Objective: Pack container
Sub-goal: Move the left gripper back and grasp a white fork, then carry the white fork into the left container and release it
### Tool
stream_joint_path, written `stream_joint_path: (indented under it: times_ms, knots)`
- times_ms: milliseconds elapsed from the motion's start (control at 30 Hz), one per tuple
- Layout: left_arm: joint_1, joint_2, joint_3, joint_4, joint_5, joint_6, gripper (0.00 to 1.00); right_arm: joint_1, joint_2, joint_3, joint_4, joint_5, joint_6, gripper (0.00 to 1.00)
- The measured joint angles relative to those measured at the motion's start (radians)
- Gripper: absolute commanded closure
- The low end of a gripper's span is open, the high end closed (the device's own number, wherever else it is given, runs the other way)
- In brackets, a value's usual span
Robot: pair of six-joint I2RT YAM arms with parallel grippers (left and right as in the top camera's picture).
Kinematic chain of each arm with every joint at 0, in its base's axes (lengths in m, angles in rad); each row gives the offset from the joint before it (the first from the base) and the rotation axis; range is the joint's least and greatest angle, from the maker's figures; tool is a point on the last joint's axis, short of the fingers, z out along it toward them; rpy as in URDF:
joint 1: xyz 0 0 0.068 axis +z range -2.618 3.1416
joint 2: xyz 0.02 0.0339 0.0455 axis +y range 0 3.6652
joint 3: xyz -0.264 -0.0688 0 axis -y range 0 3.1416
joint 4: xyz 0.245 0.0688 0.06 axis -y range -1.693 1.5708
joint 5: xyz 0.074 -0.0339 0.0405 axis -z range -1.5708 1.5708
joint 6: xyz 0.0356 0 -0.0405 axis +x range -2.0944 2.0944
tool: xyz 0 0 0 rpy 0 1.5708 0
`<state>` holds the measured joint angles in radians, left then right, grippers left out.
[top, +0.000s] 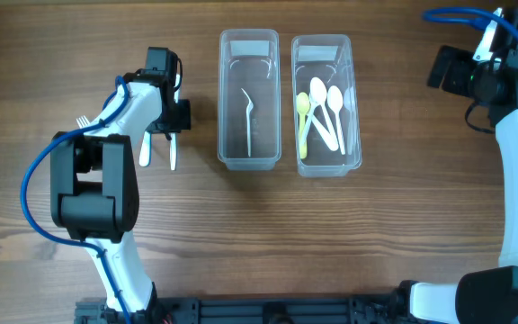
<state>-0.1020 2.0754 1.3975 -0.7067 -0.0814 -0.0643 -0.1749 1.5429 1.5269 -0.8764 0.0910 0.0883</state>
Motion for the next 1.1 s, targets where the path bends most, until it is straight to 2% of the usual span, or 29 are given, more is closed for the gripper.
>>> stream_joint_path:
  times_ms: [400, 600, 733, 867, 1100]
  knots:
    - [0.008, -0.060, -0.031, -0.056, 0.005, -0.005, 0.96, 0.000, 0.000, 0.000, 0.000, 0.000, 0.000, 0.00]
    - [0.008, -0.308, -0.041, -0.067, 0.033, -0.039, 0.96, 0.000, 0.000, 0.000, 0.000, 0.000, 0.000, 0.00]
    - [0.003, -0.505, -0.040, -0.068, 0.102, -0.079, 0.96, 0.000, 0.000, 0.000, 0.000, 0.000, 0.000, 0.00]
    - [-0.054, -0.610, -0.039, -0.064, 0.171, -0.103, 0.96, 0.000, 0.000, 0.000, 0.000, 0.000, 0.000, 0.00]
    - [-0.219, -0.608, -0.039, -0.009, 0.217, -0.137, 0.95, 0.000, 0.000, 0.000, 0.000, 0.000, 0.000, 0.00]
